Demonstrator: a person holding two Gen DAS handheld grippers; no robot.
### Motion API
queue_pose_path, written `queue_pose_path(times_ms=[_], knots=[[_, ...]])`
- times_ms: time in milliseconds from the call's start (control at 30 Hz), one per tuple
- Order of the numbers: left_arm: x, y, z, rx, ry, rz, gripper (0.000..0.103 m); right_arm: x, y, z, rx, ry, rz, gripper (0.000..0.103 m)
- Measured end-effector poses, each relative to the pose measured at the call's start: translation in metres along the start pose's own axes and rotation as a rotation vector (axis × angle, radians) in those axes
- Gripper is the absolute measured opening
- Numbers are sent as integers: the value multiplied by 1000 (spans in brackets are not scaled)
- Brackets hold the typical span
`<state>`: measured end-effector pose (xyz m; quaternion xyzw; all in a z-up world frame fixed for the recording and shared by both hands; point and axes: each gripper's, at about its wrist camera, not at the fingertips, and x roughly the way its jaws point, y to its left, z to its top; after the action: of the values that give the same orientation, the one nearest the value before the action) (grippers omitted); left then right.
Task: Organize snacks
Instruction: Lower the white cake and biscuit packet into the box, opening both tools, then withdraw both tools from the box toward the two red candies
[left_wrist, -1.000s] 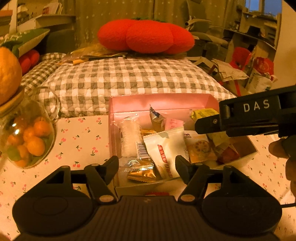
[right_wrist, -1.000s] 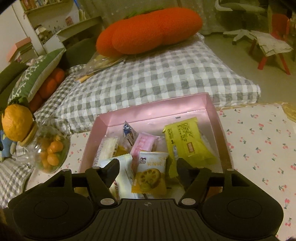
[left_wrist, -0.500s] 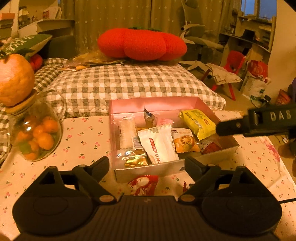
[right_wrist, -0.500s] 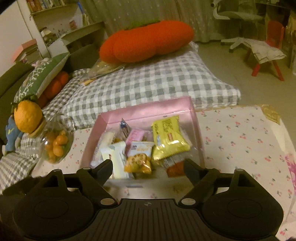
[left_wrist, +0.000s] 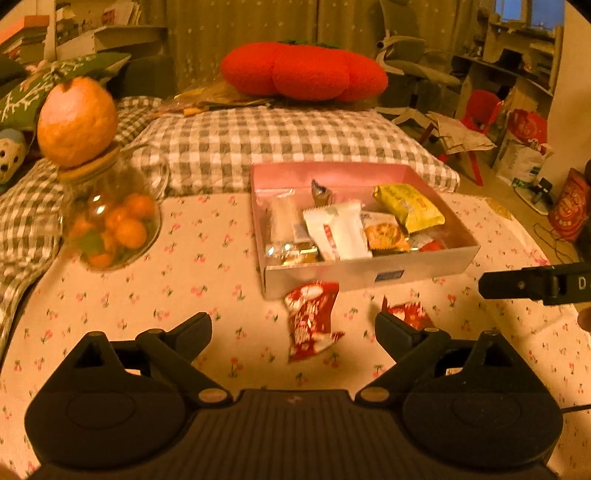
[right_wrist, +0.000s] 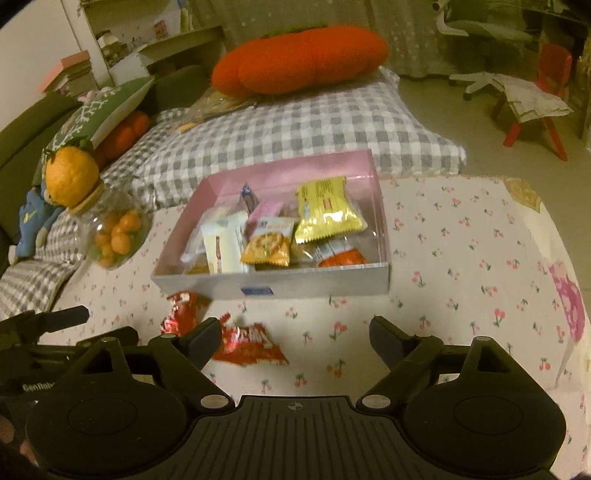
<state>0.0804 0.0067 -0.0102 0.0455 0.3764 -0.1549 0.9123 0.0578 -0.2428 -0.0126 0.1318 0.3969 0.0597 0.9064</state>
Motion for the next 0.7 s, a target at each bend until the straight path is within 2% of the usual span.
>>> queue_pose_path(times_ms=[367, 533, 700], knots=[[13, 0, -28, -84, 51, -26, 98, 4, 3, -30, -34, 12, -53, 90], [20, -1, -40, -111, 17, 24, 97, 15, 9, -40, -93, 46, -62, 90], [29, -6, -47, -85, 15, 22, 96, 27, 6, -52, -137, 91, -86, 90]])
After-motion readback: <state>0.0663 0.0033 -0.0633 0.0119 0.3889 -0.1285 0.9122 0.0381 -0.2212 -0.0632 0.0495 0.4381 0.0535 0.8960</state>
